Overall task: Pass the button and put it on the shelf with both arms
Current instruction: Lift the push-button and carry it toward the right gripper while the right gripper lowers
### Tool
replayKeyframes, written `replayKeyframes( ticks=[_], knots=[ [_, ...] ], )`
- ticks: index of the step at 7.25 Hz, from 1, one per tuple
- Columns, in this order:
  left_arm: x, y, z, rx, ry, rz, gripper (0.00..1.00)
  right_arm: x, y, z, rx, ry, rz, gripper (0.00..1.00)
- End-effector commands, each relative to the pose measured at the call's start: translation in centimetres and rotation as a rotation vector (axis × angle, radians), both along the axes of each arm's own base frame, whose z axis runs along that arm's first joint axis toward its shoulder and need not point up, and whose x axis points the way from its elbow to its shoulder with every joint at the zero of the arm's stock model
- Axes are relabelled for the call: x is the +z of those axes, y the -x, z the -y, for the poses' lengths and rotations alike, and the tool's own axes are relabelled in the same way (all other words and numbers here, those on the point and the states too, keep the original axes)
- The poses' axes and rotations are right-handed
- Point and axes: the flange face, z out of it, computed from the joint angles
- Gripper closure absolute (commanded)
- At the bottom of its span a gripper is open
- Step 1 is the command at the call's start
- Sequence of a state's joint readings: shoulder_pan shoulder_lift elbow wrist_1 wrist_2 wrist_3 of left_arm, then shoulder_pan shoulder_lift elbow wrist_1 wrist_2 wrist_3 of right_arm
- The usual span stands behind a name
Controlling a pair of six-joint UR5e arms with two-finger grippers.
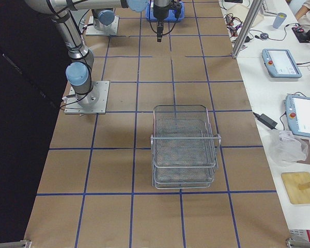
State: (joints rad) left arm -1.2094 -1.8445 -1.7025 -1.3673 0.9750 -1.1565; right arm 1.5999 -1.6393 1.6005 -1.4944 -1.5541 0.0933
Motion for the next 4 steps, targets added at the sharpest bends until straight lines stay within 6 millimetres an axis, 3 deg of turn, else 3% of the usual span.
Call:
replayKeyframes(
  ticks=[1, 2, 4],
  knots=[
    [4.5, 11.7, -1.5, 0.052, -0.070, -0.096, 1.00, 0.5, -1.0, 0.2, 0.002, 0.030, 0.099, 0.00],
    [6.1, 15.5, -2.4, 0.055, -0.062, -0.126, 1.00, 0.7, -1.3, 0.2, 0.011, 0.038, 0.132, 0.00],
    [6.8, 23.2, -3.5, 0.068, -0.053, -0.143, 1.00, 0.7, -1.4, 0.0, 0.216, 0.044, 0.138, 0.00]
  ],
)
